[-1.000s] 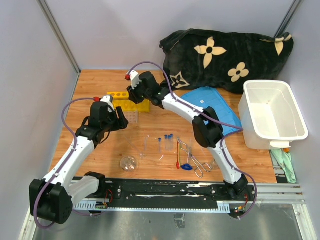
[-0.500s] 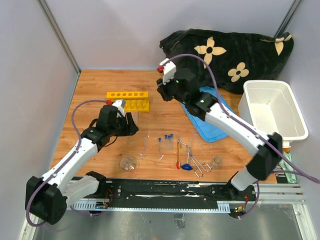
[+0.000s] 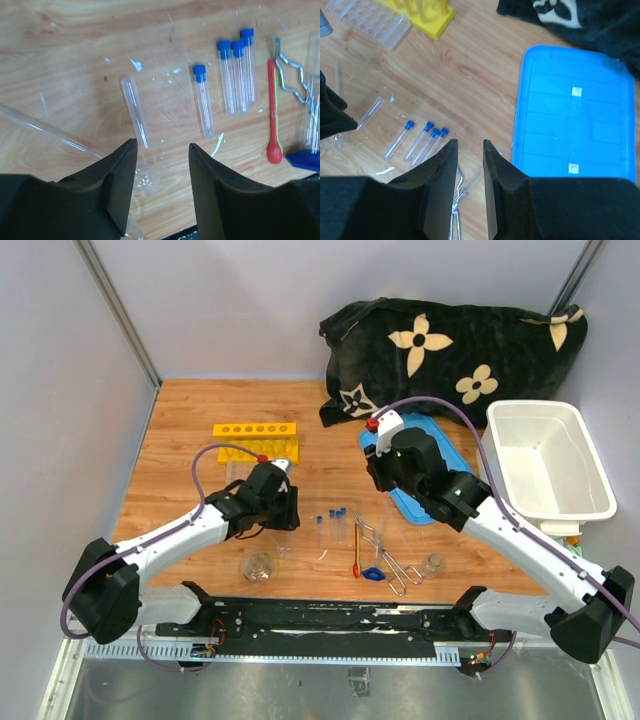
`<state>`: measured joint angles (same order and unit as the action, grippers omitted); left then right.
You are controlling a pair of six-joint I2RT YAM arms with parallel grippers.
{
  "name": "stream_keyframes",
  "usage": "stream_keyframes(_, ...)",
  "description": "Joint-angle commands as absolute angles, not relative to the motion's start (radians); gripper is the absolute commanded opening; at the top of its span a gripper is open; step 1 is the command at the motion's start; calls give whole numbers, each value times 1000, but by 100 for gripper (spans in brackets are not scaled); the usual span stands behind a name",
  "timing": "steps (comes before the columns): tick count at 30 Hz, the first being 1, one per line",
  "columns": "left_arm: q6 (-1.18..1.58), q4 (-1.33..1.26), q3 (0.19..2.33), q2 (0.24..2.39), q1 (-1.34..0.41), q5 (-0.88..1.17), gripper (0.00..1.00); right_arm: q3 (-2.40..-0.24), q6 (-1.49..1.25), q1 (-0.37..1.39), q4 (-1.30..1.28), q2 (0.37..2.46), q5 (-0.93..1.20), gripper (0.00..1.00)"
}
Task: Organize the chemistry lab equipment
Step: Pick up the test tube at the center of the board.
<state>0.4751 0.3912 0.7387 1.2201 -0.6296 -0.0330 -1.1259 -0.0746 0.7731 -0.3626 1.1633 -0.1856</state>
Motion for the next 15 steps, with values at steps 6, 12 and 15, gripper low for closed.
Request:
stream_keyframes(6,544,523,815,1114,-658,-306,58,-1079,-240,775,-387,1272,90,29)
stream_keyframes(12,537,608,793,953,-512,-272,58,-1182,-263,796,-375,1437,210,30)
stream_keyframes(15,552,631,777,905,-475,-273,58,-1254,-264,830,-378,1539,234,30)
